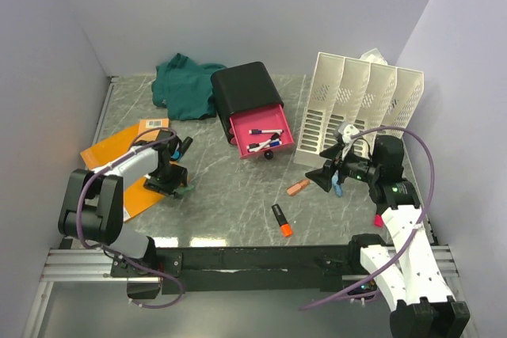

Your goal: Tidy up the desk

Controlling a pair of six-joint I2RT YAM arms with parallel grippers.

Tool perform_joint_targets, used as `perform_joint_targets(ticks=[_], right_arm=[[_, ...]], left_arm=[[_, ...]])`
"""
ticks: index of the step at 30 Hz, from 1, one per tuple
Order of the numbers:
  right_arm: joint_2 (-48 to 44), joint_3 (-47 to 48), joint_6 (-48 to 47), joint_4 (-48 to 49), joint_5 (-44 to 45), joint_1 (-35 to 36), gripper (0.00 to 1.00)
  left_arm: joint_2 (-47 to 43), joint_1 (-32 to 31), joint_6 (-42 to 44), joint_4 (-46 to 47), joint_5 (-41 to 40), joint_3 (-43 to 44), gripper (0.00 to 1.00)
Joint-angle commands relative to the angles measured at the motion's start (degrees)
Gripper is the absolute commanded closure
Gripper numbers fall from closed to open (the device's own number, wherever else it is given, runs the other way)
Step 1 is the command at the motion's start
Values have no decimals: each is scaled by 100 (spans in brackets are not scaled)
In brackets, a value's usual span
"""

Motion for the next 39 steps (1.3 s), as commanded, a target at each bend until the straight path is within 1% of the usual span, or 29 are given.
perform_joint_targets(ticks=[1,2,3,4,5,6,7,10,11,13,14,15,16,17,18,20,23,26,32,39], right_arm=[[-161,96,-64,114,-126,-121,10],[-178,96,-55,105,-135,-121,10],[-179,105,-55,105,-143,-121,10],[-187,97,-55,105,-161,-121,10],[-187,96,-46,105,-170,-269,10],[-187,105,-46,105,-179,-288,10],[-187,105,-38,96,-196,-306,10],[-179,114,-46,105,-205,-367,10],[-170,105,-46,96,-205,-367,10],[-152,105,-46,96,-222,-428,9],[-152,105,-46,88,-223,-446,10],[-152,97,-46,96,-223,-464,10],[-152,105,-46,96,-231,-490,10],[-152,97,-46,96,-249,-534,10],[-152,96,-46,105,-258,-543,9],[-152,88,-46,114,-275,-604,9],[-143,79,-46,114,-302,-648,9],[-117,70,-64,105,-319,-692,9],[-91,70,-143,52,-346,-736,10],[-38,79,-178,26,-372,-736,10]], left_arm=[[248,12,318,-29,265,-16,48],[222,12,388,-20,283,-69,51],[109,21,415,-46,283,-182,57],[29,12,450,-38,301,-262,60],[-67,21,520,-38,310,-393,65],[-294,21,547,-46,310,-464,69],[-418,21,582,-38,344,-534,75],[-972,12,810,24,537,-728,80],[-1113,12,1002,163,608,-789,82],[-1552,21,1144,278,941,-842,86],[-1710,12,1397,427,1082,-877,90],[-2025,12,1469,646,1196,-895,96],[-2167,12,1565,796,1476,-904,99],[-2308,21,1845,1006,1609,-904,99],[-2518,21,1917,1200,1706,-887,99],[-2625,12,2250,1464,2084,-808,99],[-2582,21,2637,1869,2566,-606,99],[-2468,12,2867,2194,2849,-430,99],[-2319,12,3139,2292,2850,-280,99],[-2046,12,3649,2151,2429,-745,99]])
